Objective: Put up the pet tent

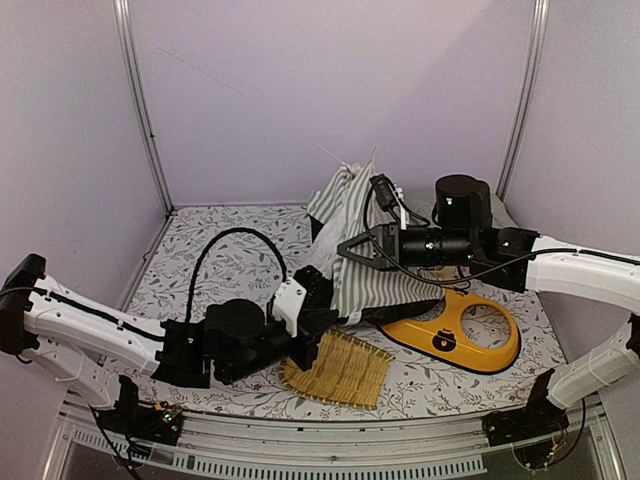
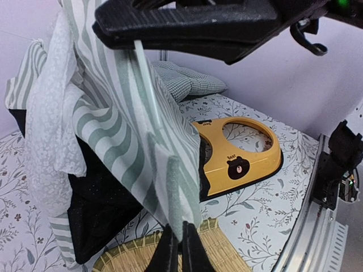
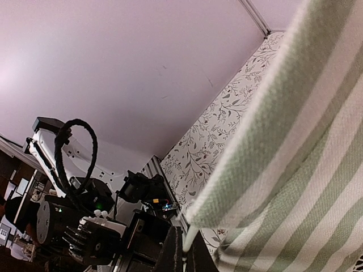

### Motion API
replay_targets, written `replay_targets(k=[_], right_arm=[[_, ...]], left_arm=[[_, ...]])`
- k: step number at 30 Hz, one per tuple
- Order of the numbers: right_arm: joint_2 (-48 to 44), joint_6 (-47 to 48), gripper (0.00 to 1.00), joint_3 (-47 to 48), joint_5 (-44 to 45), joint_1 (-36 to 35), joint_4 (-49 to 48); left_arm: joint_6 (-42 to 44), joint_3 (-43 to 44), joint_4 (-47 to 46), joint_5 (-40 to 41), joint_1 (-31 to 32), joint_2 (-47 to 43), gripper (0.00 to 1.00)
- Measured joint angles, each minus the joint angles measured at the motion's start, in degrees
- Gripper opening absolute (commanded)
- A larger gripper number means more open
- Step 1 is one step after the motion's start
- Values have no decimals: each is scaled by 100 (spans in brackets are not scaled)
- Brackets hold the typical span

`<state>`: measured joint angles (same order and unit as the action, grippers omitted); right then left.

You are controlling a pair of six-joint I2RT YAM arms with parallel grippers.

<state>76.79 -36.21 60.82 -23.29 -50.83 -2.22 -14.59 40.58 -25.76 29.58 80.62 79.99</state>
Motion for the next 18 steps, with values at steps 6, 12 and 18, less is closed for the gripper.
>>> replay_targets(k=[6, 12, 18], right_arm=[[0, -2, 0, -111, 4, 26, -131], [-2, -2, 0, -166, 24, 33, -203], [-11, -2, 0, -203, 28, 39, -221]], left_arm=[[0, 0, 35, -24, -15, 0, 0], [-2, -2, 66, -72, -52, 0, 0], [-2, -2, 90, -94, -70, 0, 0]])
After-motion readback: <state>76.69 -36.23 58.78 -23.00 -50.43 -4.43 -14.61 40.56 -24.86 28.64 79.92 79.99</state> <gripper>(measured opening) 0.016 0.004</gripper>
